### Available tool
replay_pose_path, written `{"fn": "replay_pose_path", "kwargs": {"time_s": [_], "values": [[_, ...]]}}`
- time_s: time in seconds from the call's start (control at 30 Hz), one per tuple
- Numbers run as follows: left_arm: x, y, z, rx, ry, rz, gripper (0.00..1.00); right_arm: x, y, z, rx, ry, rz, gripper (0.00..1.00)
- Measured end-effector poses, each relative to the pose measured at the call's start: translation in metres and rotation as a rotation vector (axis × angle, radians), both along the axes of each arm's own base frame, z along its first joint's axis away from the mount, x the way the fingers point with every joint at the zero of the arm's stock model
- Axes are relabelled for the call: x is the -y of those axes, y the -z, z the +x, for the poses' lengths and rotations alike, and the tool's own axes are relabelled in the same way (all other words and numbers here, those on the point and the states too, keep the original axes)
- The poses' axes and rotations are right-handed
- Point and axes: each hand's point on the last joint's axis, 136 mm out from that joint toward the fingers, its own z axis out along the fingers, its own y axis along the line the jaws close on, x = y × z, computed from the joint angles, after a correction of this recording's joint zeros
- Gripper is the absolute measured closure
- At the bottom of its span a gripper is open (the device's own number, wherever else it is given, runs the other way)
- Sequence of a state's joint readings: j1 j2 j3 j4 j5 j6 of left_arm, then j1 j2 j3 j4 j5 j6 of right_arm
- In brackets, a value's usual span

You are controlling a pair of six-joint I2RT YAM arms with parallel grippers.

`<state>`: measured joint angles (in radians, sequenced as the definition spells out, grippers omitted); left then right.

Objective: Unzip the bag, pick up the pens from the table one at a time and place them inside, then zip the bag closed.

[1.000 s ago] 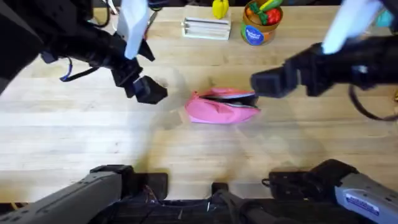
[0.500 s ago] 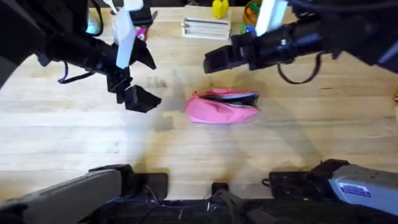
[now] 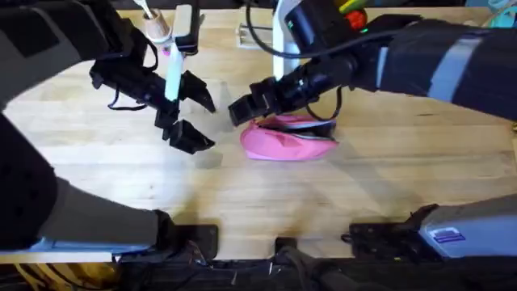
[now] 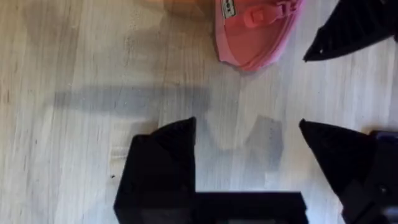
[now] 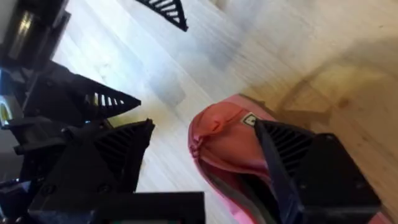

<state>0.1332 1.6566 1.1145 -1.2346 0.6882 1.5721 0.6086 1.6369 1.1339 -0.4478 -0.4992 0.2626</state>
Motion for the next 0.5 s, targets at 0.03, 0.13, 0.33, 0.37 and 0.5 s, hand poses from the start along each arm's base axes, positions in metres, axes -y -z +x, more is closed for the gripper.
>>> {"fn": "replay_pose_path", "kwargs": {"time_s": [0.03,0.13,0.33,0.37,0.5], "values": [[-0.001,0.002,0.000,-0.007,0.001,-0.003,0.007,-0.002,0.004,-0.003,-0.010,-0.008,-0.005,0.004],[-0.002,0.004,-0.001,-0.019,-0.001,-0.010,0.007,-0.007,0.009,-0.008,-0.023,-0.028,-0.013,0.005],[-0.003,0.004,-0.001,-0.018,-0.001,-0.015,0.007,-0.013,0.008,-0.016,-0.038,-0.054,0.003,0.089],[-0.003,0.004,-0.001,-0.018,-0.001,-0.015,0.008,-0.014,0.007,-0.018,-0.043,-0.060,0.008,0.127],[-0.003,0.004,-0.001,-0.017,0.001,-0.016,0.008,-0.015,0.008,-0.023,-0.064,-0.070,0.009,0.304]]}}
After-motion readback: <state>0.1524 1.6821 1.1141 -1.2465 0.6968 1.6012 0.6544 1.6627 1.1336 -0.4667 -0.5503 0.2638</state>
